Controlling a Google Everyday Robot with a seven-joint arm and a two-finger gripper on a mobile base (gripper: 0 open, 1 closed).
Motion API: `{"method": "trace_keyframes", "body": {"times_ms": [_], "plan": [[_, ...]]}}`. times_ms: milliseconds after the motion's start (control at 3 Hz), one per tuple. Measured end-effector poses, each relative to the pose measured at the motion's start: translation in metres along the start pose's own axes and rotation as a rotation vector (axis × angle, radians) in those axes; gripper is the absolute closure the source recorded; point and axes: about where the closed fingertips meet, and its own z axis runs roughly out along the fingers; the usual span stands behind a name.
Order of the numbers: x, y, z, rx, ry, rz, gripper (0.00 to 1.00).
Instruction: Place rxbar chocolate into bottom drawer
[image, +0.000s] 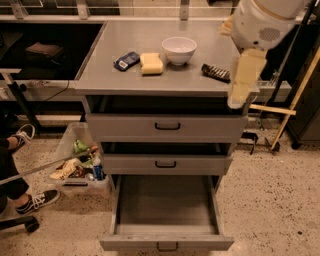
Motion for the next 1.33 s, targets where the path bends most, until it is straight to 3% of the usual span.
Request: {"method": "trace_keyframes", "body": {"times_ms": [333, 667, 1000, 1333], "plan": [[-0.037, -0.059, 0.021, 0.019, -0.029, -0.066, 0.0], [-0.051, -0.075, 0.01, 0.067, -0.061, -0.075, 0.0], [-0.05, -0.075, 0.01, 0.067, -0.06, -0.074, 0.0], [-0.023, -0.086, 0.016, 0.099, -0.09, -0.015, 0.0]]}}
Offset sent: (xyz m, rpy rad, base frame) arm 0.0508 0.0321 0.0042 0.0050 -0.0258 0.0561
